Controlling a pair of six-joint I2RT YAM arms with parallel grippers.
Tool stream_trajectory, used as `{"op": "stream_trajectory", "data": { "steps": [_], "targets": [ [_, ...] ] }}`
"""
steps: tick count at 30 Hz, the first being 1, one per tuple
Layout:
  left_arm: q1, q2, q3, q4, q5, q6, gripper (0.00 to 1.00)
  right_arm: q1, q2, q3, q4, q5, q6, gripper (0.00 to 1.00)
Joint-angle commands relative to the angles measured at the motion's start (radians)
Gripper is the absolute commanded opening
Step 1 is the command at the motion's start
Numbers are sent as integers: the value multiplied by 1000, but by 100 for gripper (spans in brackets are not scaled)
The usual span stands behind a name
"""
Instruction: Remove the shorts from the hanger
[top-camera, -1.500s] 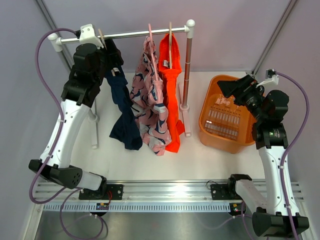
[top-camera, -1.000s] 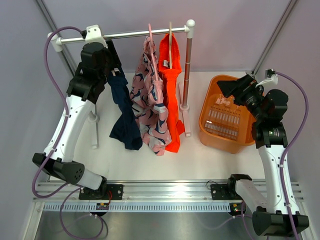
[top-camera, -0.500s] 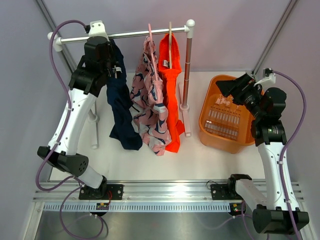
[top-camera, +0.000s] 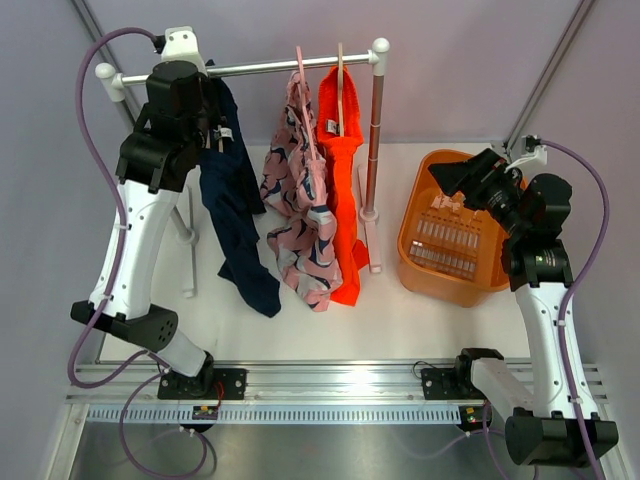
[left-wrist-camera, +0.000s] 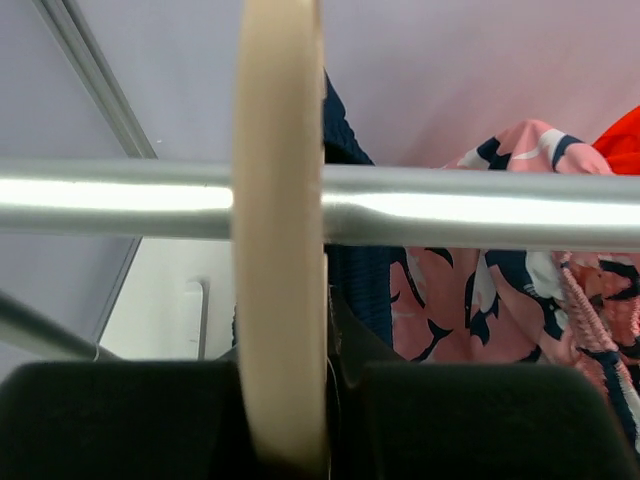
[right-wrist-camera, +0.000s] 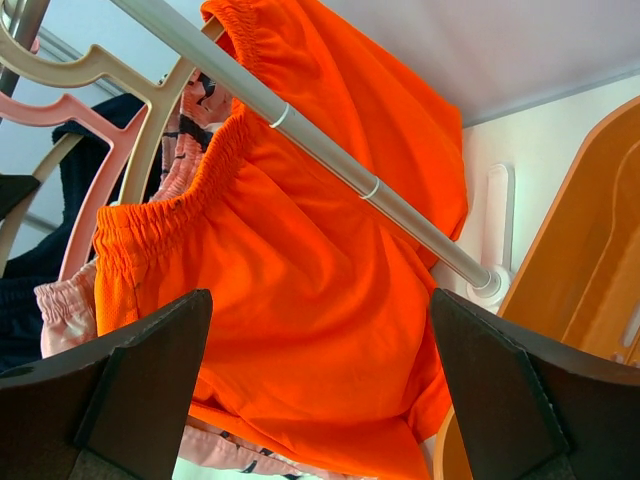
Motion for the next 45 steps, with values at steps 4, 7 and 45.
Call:
{"op": "stream_trajectory", "data": {
  "steps": [4, 7, 45],
  "targets": [
    [-33, -85, 62, 14, 37, 17, 0, -4, 12, 30, 25, -59, -27, 100],
    [-51, -143, -36, 2, 44, 8, 0, -4, 16, 35, 26, -85, -39, 99],
    [-254, -640, -685, -46, 1016, 61, 0, 924, 151, 305, -348, 277, -276, 93]
  ]
}}
